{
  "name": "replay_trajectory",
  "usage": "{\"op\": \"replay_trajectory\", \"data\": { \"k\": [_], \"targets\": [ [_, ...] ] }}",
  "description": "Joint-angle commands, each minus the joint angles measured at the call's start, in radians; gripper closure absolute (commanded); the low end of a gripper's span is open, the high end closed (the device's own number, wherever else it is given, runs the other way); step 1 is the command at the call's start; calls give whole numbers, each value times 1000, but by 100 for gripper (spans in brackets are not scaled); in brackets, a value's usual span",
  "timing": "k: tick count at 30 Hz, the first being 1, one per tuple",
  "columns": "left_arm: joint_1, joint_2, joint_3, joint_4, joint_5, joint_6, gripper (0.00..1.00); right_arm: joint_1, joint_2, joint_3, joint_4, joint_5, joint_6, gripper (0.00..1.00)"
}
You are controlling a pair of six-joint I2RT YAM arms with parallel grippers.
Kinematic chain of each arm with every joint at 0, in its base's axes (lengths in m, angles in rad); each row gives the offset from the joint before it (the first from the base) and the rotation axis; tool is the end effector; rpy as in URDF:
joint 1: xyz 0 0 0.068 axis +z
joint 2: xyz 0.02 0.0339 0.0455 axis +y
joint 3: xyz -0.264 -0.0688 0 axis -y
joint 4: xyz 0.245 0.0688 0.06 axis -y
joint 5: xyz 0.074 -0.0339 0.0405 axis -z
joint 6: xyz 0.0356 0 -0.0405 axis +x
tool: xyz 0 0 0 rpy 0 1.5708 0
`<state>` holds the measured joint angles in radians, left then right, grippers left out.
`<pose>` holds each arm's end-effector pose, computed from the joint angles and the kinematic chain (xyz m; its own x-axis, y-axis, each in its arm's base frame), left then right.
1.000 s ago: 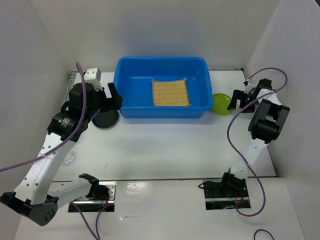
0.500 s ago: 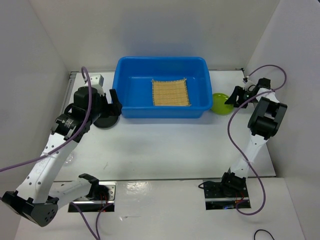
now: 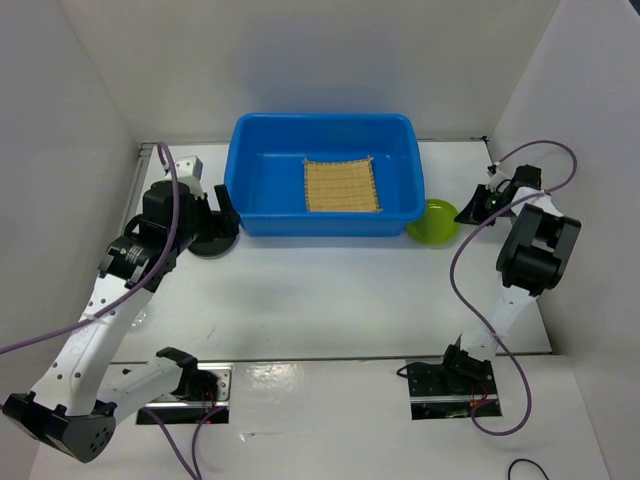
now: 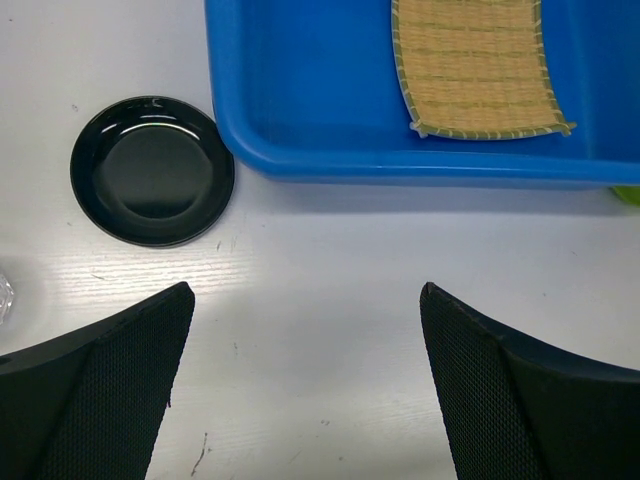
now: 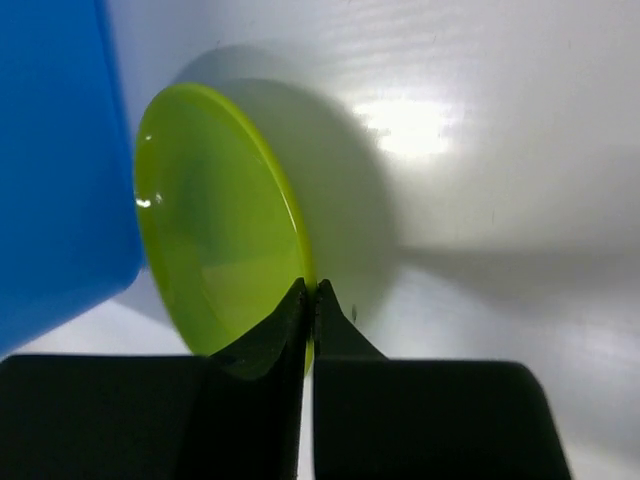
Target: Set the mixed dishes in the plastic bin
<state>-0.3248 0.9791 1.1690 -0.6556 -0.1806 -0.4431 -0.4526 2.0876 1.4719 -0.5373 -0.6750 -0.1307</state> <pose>0.1910 -0.0576 0.3888 -0.4539 -0.2922 -0.8418 -0.0363 0.9500 -0.3102 0.3932 -0.1665 0.1575 -0.8297 0.2903 -0.4767 0.0053 0.8581 0.5134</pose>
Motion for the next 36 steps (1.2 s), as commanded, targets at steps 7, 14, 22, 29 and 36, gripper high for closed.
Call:
{"op": "replay_trajectory", "data": {
  "k": [7,14,22,29,36],
  "targets": [
    [15,-43,-26,20,27,26,0,17,-487,-200,141,182,54,100],
    [15,-53,-26,20,36,26,0,153,-764,-199,180,652,54,100],
    [15,-53,-45,40,36,17,0,342,-793,-10,122,640,52,100],
    [52,-20,-63,51,72,-16,0,474,-363,402,-87,295,65,100],
    [133,10,-95,62,115,-34,0,546,-28,628,-130,239,36,100]
  ]
}}
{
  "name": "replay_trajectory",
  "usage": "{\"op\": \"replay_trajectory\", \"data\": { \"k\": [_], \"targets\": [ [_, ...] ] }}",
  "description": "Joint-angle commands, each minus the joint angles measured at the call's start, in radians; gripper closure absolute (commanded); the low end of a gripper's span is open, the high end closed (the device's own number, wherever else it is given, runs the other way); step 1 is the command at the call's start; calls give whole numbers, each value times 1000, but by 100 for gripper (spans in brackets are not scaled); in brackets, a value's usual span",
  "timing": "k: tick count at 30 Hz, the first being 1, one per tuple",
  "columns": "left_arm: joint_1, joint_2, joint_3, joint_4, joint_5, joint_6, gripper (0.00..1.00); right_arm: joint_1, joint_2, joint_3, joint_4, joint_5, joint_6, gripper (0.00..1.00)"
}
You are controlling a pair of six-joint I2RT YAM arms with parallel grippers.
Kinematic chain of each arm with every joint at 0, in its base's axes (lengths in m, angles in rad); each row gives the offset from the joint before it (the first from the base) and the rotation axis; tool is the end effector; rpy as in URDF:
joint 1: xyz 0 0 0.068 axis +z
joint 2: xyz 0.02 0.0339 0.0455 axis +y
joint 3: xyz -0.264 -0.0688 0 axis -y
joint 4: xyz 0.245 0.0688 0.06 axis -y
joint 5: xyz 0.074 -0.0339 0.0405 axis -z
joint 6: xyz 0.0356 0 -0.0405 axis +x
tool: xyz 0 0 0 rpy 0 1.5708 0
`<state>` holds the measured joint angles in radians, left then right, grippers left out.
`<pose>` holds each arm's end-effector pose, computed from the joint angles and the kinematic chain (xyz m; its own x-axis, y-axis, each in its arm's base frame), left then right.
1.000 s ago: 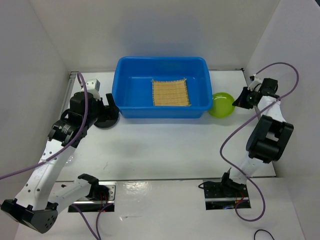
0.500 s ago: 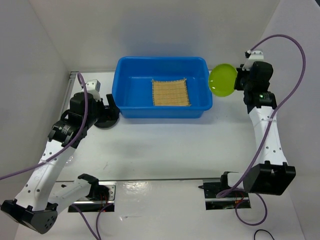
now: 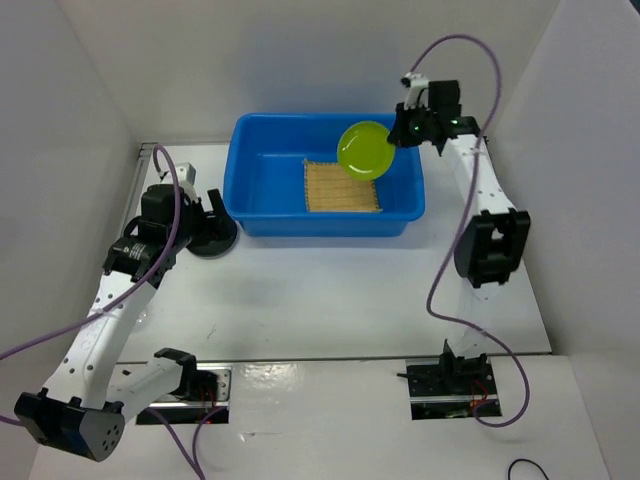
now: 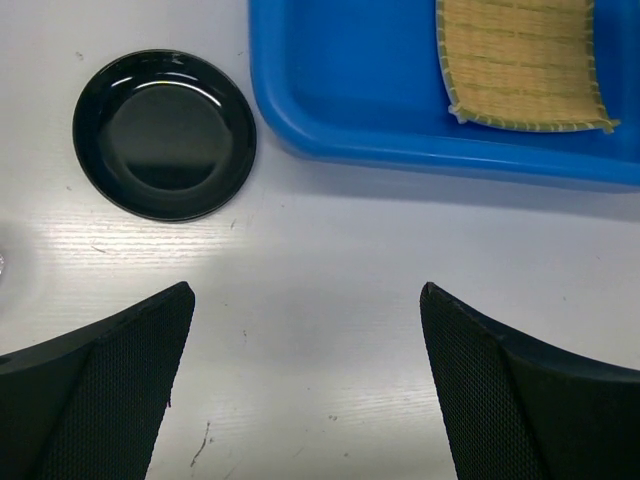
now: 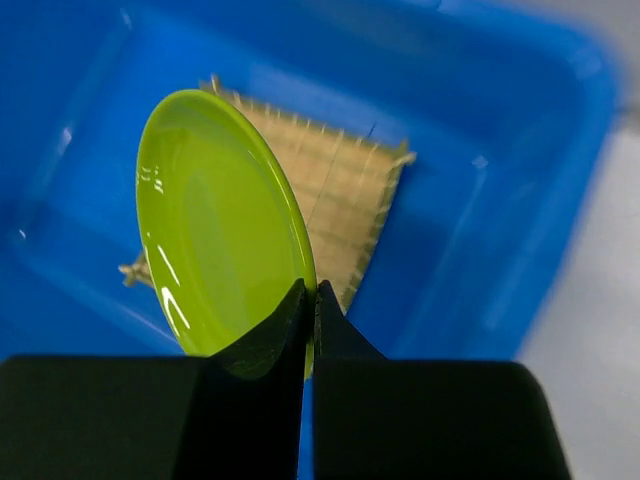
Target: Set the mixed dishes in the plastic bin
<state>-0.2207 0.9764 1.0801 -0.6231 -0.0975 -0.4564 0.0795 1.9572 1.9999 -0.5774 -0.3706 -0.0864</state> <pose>0.2004 -0.0414 0.3629 -0.4944 -0.3386 -0.8006 -0.0919 0.9362 -0.3392 0.4515 0.0489 0.3738 -0.4729 -0.1184 -0.8731 -0.4271 0.8976 0.1096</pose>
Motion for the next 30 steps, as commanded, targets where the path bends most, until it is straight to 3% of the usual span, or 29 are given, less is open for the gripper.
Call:
{"op": "replay_trajectory", "data": {
  "k": [1,11,15,19,22,23,24,28,30],
  "targets": [
    [41,13,-6,29,32,-21,0,14,135,121,-110,-74,-9,100],
    [185,71,-34,37,41,-30,1,59,425,315,-154,-45,-59,99],
    [185,61,-52,37,41,-30,1,98,488,410,-174,34,-79,82],
    [185,50,-63,37,3,-30,3,117,502,433,-183,68,-88,45],
    [185,50,-63,37,-24,-41,4,117,430,415,-183,123,-88,33],
    [185,50,-72,37,-24,-53,4,117,395,368,-183,134,-88,21],
    [196,60,-81,49,-24,-53,4,117,315,343,-170,134,-88,18],
    [241,114,-91,82,-1,-139,6,77,64,185,-170,134,-88,15],
    [290,165,-91,92,-1,-224,9,57,-121,16,-170,122,-102,10]
  ]
}}
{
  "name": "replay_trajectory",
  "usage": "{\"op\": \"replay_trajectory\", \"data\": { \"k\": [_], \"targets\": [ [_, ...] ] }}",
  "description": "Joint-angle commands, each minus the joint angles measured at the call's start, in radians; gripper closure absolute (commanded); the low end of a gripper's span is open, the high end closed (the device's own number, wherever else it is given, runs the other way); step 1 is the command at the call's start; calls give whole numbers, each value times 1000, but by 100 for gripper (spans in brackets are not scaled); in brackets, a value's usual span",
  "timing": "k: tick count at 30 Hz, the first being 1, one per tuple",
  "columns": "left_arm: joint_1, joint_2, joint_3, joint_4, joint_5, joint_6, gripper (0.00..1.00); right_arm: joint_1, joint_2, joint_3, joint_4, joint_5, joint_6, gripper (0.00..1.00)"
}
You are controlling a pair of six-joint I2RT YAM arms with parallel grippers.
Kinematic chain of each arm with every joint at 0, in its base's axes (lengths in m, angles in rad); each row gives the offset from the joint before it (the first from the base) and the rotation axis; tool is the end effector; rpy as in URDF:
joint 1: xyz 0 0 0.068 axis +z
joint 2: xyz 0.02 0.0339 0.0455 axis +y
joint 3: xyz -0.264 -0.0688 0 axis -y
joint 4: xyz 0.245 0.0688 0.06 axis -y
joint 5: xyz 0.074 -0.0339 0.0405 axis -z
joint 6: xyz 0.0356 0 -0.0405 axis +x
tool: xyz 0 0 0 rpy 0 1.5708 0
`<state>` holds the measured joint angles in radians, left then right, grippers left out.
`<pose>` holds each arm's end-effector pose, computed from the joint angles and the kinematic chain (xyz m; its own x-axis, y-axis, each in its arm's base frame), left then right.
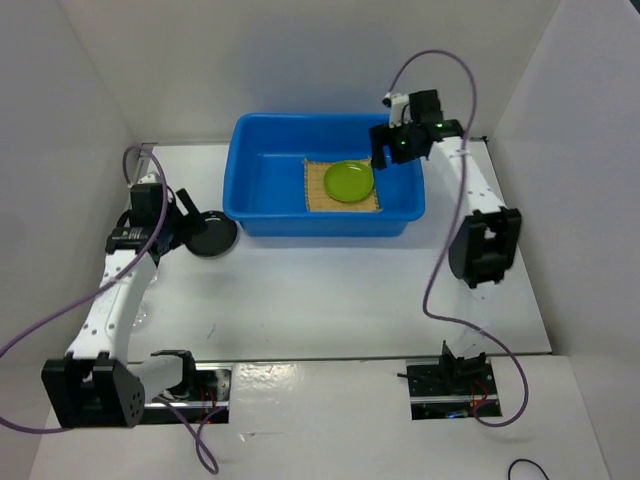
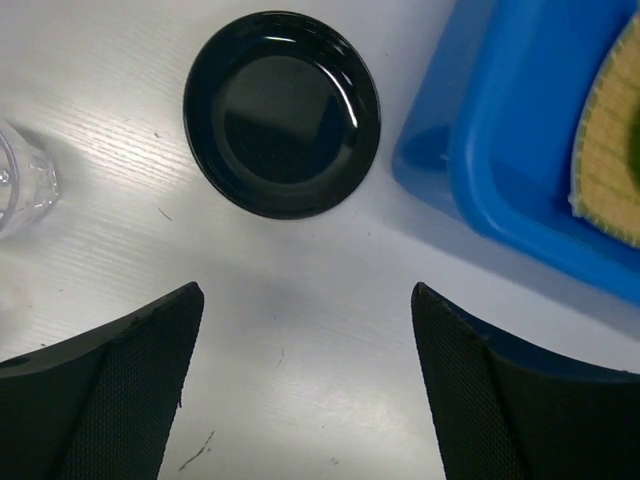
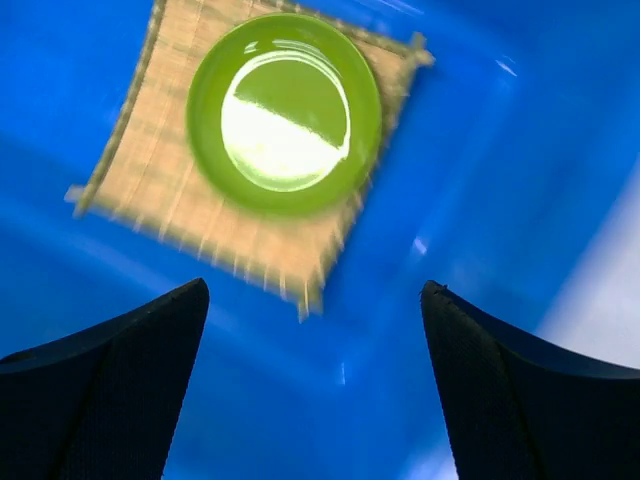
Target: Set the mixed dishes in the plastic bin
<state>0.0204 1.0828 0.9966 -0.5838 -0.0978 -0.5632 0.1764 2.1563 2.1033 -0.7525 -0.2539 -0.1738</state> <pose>0.2311 0.0082 0.3174 -0.4733 -0.5411 -0.6951 -0.4133 0.8333 -0.3672 0.4797 0.0946 0.3022 -0.6403 -0.2842 -0.7136 -0.4588 0.8866 0.0586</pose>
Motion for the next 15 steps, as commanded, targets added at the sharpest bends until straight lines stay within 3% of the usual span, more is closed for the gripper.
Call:
{"op": "replay_trajectory", "data": {
  "k": [1,4,6,10,15],
  "targets": [
    [67,116,11,53,0,-145,11,-40,-387,-151,5,-4,-42,9],
    [150,237,20,99,117,-201,12,-40,-632,-473,5,50,-67,2],
    [190,297,30,137,220,-239,12,-40,-729,-570,-24,73,-79,2],
    [200,468,100,165,221,-257,12,-40,-947,-815,-53,133,-98,2],
    [200,598,177,165,172,-257,9,-66,-1096,-1006,-33,206,-108,1]
  ]
}}
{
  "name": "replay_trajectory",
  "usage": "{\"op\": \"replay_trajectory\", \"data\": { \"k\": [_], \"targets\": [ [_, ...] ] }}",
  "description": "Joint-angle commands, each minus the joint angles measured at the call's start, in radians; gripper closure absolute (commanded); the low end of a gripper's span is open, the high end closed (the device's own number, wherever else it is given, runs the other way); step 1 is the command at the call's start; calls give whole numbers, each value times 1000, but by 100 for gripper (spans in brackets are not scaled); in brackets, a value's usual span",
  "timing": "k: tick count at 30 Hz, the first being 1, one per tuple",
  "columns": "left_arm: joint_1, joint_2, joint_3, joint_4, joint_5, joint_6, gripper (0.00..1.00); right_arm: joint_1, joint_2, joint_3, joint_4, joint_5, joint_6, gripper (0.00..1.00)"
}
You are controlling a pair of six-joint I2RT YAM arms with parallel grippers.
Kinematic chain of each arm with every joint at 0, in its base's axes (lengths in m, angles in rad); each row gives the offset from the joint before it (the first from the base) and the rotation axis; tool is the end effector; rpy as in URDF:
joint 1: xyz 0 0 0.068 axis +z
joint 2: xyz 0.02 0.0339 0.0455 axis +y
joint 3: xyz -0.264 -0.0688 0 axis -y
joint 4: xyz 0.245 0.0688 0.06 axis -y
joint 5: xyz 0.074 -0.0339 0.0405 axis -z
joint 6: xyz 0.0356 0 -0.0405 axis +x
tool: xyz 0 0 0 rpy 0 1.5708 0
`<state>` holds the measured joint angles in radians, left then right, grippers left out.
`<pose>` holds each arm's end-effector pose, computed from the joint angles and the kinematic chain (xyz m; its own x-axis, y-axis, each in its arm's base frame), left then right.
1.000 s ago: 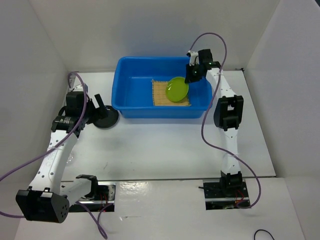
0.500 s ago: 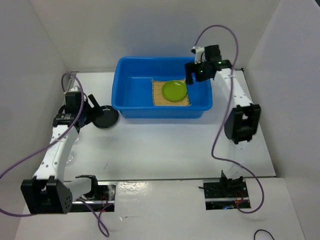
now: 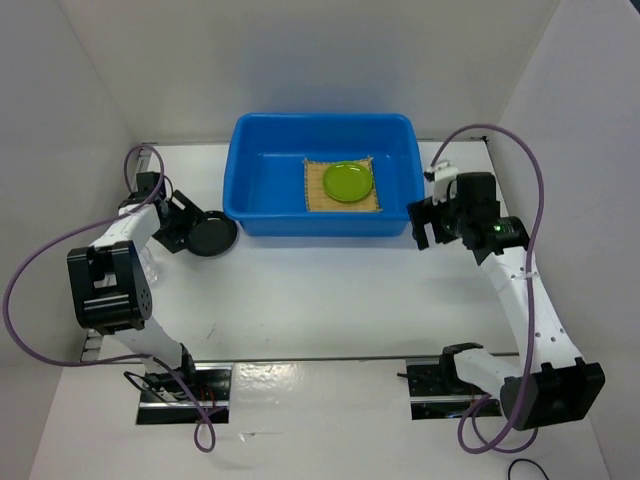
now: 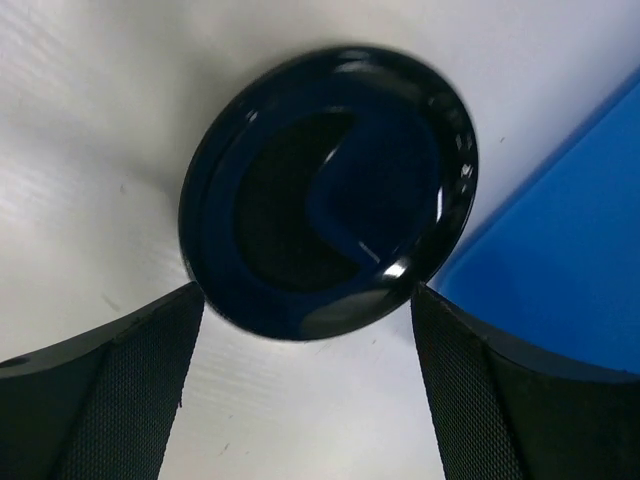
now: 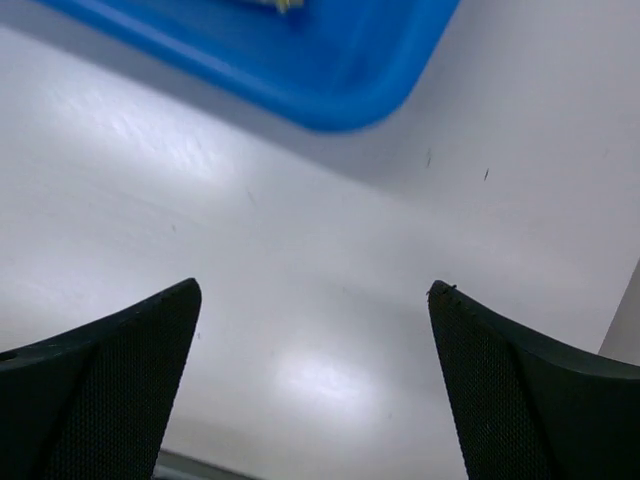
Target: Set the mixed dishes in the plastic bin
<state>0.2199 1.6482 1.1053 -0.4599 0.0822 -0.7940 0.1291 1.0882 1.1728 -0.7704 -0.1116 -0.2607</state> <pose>0.3325 0.0713 0.2092 -0.4524 -0.8294 -0.3277 -0.7089 0.5574 -0.4322 0.2188 0.0324 0.3586 -0.5518 -0.3299 -0.7659 -0.3681 0.9205 -0.1313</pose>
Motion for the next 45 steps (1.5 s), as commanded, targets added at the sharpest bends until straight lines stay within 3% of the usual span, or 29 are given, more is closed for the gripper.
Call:
{"op": "replay_trajectory", "data": {
  "k": [1,9,22,26,30,36,40,45],
  "targets": [
    [1,47,77,26,-28,-37,9,-38,-43,-76,-24,64,-22,1],
    [19,99,61,38,-116,-47,8,-123,-137,-165,105,75,3,1],
    [19,219,61,58,-110,-4,9,-141,-155,-165,105,84,3,1],
    [19,237,50,96,-27,18,23,-141,-155,-165,105,84,3,1],
    [19,268,31,132,27,39,45,-141,-155,-165,114,84,3,1],
    [19,329,50,132,112,79,96,-141,-165,-165,114,84,3,1],
    [28,328,70,107,96,88,100,-141,-175,-165,114,84,3,1],
    [48,170,59,84,-36,24,100,-141,-185,-165,114,84,3,1]
  ]
}}
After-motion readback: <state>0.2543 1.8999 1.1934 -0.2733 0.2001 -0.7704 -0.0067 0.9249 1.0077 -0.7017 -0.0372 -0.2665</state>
